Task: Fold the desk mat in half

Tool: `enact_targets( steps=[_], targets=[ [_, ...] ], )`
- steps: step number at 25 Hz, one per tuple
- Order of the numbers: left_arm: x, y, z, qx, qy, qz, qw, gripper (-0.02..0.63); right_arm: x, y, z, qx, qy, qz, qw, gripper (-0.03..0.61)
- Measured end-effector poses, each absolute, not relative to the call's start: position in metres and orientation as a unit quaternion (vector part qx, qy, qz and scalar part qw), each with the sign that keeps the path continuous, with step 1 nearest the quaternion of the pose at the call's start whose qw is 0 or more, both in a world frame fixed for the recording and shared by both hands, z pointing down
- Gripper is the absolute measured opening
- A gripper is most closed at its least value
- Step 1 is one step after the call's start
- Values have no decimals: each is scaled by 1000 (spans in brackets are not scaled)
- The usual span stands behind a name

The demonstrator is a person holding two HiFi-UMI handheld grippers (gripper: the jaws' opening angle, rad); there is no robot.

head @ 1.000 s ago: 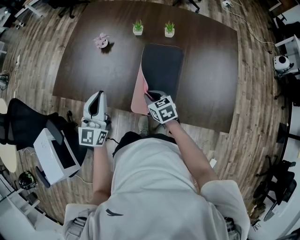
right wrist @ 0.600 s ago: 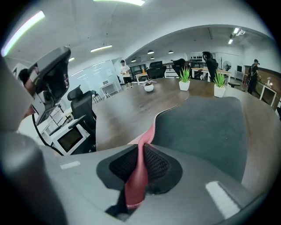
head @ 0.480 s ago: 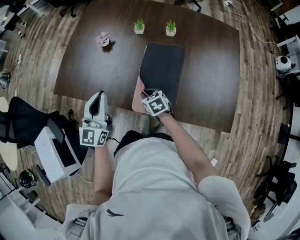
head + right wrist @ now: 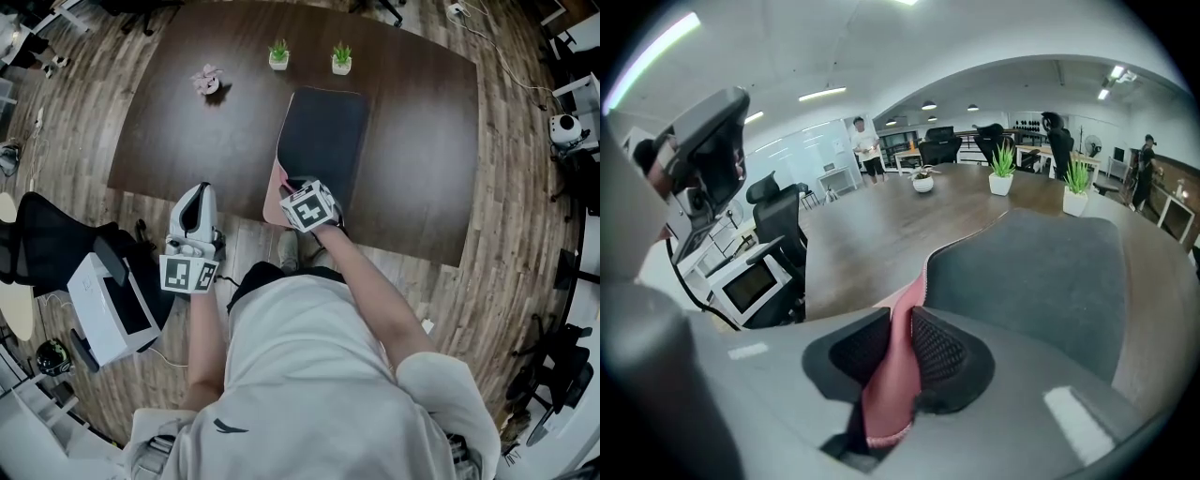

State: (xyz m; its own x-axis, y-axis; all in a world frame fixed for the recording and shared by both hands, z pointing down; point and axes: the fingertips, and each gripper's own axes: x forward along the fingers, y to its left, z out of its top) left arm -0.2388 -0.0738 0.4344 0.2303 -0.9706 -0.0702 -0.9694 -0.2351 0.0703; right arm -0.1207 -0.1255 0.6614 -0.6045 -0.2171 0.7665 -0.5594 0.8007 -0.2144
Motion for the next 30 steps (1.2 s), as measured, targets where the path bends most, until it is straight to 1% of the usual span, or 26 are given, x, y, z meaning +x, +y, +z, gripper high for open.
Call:
enact_targets(
  steps=[3,7,10,15,16,18,27,30],
  targets=[
    [-239,-72,434,784,-619,-50,7,5,-125,-123,661,184,-869,169,428,90],
    [-237,-70,435,784,-619,-51,8,5,-134,-118,663,99,-860,59,498,110],
    [-238,-68,434,782,-621,-53,7,6,-141,-115,663,66,-855,23,513,115],
    [-244,-65,434,778,-626,-54,7,5,-149,-115,661,64,-858,11,510,115],
    [-245,-64,435,778,-626,-54,7,5,-150,-115,658,65,-861,11,504,115],
    [-247,-64,435,777,-627,-54,7,6,-154,-115,650,64,-869,12,490,94],
    [-239,-70,435,788,-613,-59,6,6,-145,-111,603,96,-896,-5,434,94],
    [-232,-75,436,796,-603,-59,7,5,-138,-113,595,107,-898,-8,427,89]
  ],
)
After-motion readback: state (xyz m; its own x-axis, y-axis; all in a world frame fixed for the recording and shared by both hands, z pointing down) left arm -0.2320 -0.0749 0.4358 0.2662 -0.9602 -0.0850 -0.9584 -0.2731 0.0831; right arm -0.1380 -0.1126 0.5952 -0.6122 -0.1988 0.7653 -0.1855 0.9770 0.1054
